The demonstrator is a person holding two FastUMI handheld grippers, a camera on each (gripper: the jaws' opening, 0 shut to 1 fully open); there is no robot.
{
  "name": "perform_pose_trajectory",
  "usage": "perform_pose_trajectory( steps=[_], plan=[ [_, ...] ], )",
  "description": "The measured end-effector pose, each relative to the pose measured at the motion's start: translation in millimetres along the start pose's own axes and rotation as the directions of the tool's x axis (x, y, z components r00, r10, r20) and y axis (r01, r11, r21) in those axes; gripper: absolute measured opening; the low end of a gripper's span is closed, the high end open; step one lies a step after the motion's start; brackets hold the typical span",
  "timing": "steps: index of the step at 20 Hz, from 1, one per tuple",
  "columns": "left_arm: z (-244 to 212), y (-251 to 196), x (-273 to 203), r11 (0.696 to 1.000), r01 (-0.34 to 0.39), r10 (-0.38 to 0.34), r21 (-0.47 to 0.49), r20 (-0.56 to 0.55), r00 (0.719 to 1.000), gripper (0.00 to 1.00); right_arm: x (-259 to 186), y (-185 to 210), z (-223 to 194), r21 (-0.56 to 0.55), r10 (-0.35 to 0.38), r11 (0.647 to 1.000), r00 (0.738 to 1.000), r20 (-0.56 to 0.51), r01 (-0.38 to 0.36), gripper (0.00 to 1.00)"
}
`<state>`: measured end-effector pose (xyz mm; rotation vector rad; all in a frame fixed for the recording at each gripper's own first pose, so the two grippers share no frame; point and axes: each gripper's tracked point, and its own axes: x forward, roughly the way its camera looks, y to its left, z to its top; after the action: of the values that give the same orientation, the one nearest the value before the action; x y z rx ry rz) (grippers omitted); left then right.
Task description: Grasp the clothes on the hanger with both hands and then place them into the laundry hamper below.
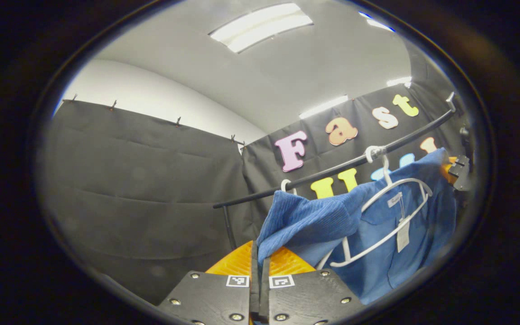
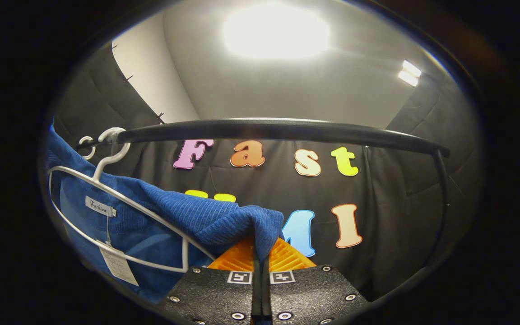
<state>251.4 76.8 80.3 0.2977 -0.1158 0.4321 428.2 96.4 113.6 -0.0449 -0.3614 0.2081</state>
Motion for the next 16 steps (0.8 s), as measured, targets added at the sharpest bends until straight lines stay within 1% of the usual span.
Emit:
perform_pose_trajectory(
  steps=[3, 7, 10, 12, 13, 16],
  plan=[
    [-6, 6, 17, 1.000, -0.005, 0.005, 0.002, -0.011, 1.000, 0.00, 12, -1, -11, -0.004, -0.014, 1.000, 1.000, -0.011, 0.014, 0.00],
    [-23, 0, 36, 0.999, 0.010, -0.009, 0.037, -0.037, 0.999, 0.01, 23, 1, -32, 0.017, -0.038, 0.999, 0.998, -0.059, 0.039, 0.00],
    [-43, -5, 39, 0.999, 0.030, -0.029, 0.020, -0.080, 0.996, 0.00, 28, 0, -49, 0.040, -0.048, 0.998, 0.993, -0.106, 0.052, 0.00],
    [-54, -4, 40, 0.999, 0.038, -0.038, -0.002, -0.100, 0.994, 0.01, 31, 2, -61, 0.048, -0.048, 0.997, 0.989, -0.139, 0.055, 0.00],
    [-60, -6, 40, 0.999, 0.046, -0.046, -0.008, -0.109, 0.993, 0.00, 33, 6, -68, 0.048, -0.044, 0.997, 0.987, -0.154, 0.052, 0.00],
    [-73, -12, 43, 0.998, 0.064, -0.066, -0.019, -0.131, 0.989, 0.00, 37, 6, -88, 0.041, -0.032, 0.998, 0.980, -0.196, 0.040, 0.00]
  ],
)
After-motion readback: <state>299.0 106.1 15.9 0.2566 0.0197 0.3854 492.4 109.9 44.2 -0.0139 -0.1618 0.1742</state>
